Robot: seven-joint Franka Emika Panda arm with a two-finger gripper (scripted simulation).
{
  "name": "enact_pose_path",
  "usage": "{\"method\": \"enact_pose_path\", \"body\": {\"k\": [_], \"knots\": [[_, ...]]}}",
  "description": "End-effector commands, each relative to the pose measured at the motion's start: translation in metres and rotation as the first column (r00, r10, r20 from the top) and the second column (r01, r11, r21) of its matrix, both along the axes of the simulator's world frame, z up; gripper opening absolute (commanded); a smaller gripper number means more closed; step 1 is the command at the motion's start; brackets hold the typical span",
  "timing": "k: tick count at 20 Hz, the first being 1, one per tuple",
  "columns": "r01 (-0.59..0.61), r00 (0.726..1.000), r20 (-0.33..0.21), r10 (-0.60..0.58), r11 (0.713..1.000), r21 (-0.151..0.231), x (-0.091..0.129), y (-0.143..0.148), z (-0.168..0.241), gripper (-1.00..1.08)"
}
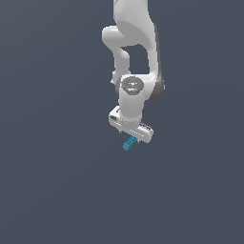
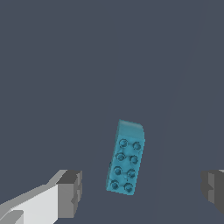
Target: Pick up the object and move it to a goal position.
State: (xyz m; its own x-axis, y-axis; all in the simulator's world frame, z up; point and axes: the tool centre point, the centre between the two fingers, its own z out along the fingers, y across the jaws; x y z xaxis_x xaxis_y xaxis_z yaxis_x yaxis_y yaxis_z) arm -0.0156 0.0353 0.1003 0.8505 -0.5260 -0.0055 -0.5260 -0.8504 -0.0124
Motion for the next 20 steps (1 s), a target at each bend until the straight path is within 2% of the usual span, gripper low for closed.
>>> {"method": "enact_pose_path", "body": {"k": [1,10,20], "knots": [[0.055,0.998,-0.001,-0.055,0.998,-0.003,-0.002,0.003,-0.007,1.0],[0.179,0.984,-0.002,-0.179,0.984,-0.011,-0.008,0.01,-0.024,1.0],[0.204,0.979,-0.002,-0.204,0.979,-0.013,-0.01,0.012,-0.029,1.0]]}}
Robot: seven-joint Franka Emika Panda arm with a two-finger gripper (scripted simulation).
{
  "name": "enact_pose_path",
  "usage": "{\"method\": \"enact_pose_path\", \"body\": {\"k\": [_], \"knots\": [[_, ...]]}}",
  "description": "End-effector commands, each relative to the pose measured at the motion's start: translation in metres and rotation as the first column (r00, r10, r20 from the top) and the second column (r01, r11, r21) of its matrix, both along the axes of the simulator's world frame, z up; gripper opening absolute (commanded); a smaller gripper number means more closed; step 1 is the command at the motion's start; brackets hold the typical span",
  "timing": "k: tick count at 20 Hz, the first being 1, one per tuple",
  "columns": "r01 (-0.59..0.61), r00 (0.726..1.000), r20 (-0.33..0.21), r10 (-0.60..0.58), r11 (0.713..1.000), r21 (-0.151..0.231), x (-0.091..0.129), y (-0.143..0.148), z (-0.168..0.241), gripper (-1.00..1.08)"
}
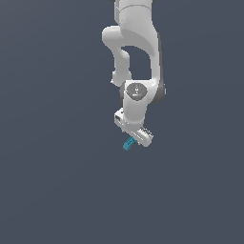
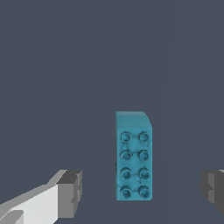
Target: Pick up the object and move it to a goal position.
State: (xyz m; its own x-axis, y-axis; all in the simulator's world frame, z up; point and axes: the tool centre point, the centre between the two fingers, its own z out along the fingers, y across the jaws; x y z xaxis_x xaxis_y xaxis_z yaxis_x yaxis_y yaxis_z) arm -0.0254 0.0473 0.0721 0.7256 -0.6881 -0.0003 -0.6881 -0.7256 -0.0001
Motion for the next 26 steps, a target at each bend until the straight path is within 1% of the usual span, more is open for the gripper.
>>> {"method": "enact_pose_path", "body": {"k": [1,11,16,17,26], "knots": [[0.0,1.0,0.0,0.0,1.0,0.0,0.0,0.0,-0.003,1.0],[0.004,1.0,0.0,-0.004,1.0,0.0,-0.001,0.0,-0.043,1.0],[0.004,1.0,0.0,-0.004,1.0,0.0,0.0,0.0,-0.05,1.0],[0.004,1.0,0.0,-0.004,1.0,0.0,0.0,0.0,-0.05,-1.0],[0.004,1.0,0.0,-0.004,1.0,0.0,0.0,0.0,-0.05,-1.0]]}}
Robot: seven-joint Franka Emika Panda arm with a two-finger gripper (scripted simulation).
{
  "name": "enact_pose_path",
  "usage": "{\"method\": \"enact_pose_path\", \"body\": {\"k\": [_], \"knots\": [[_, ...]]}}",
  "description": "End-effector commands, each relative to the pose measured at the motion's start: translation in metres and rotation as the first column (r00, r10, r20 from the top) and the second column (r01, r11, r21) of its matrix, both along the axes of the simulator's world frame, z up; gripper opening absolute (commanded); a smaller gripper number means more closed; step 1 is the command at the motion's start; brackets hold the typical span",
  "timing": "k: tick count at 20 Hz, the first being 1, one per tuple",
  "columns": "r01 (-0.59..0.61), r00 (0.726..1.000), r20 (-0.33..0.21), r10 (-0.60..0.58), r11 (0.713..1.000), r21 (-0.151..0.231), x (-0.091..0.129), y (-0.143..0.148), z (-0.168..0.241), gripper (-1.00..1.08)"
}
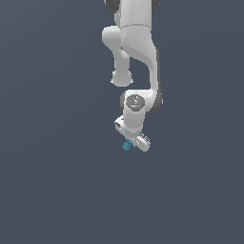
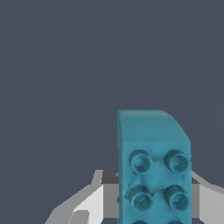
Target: Pick up the object and move it to a goal position.
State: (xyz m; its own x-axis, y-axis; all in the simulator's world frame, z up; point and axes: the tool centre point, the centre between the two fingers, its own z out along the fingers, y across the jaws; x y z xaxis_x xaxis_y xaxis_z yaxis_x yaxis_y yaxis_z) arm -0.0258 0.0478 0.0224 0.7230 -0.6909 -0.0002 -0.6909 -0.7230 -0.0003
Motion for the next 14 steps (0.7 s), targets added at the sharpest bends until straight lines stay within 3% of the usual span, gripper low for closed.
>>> {"method": "enact_pose_path", "body": {"k": [1,7,14], "knots": [[0.0,1.0,0.0,0.0,1.0,0.0,0.0,0.0,0.0,-1.0],[0.0,1.0,0.0,0.0,1.0,0.0,0.002,-0.009,0.011,-1.0],[0.001,1.0,0.0,-0.001,1.0,0.0,0.011,-0.039,0.053,-1.0]]}}
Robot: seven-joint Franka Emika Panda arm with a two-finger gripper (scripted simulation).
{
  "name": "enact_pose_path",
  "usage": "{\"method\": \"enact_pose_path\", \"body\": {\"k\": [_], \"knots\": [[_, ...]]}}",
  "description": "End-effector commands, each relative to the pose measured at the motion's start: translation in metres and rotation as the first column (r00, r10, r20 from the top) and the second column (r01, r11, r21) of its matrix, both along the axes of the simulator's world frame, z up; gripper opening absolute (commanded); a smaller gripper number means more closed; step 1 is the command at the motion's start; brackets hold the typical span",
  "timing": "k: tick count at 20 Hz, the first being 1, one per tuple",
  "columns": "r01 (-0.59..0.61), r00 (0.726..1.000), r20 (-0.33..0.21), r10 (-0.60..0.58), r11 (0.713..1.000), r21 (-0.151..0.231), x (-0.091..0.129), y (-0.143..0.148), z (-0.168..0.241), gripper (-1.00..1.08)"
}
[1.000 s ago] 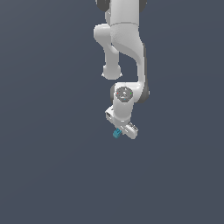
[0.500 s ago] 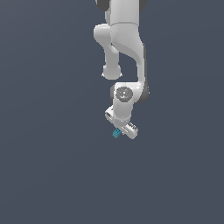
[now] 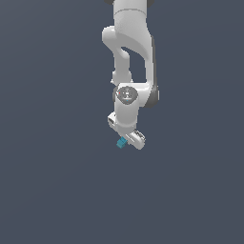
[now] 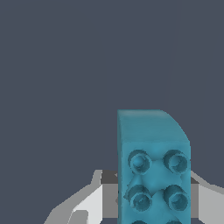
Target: Pick up the object and move it to a goal position.
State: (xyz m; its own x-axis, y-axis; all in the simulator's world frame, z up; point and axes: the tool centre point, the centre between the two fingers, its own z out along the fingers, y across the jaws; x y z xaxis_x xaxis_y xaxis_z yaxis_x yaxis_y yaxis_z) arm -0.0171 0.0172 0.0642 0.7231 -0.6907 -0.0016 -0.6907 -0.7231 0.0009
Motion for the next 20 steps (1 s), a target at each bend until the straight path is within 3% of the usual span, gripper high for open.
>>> {"method": "enact_pose_path", "body": {"k": [1,11,20], "knots": [[0.001,1.0,0.002,-0.001,1.0,0.0,0.005,-0.014,0.02,-1.0],[0.001,1.0,0.002,-0.001,1.0,0.0,0.025,-0.074,0.104,-1.0],[0.001,1.0,0.002,-0.001,1.0,-0.001,0.036,-0.099,0.138,-1.0]]}}
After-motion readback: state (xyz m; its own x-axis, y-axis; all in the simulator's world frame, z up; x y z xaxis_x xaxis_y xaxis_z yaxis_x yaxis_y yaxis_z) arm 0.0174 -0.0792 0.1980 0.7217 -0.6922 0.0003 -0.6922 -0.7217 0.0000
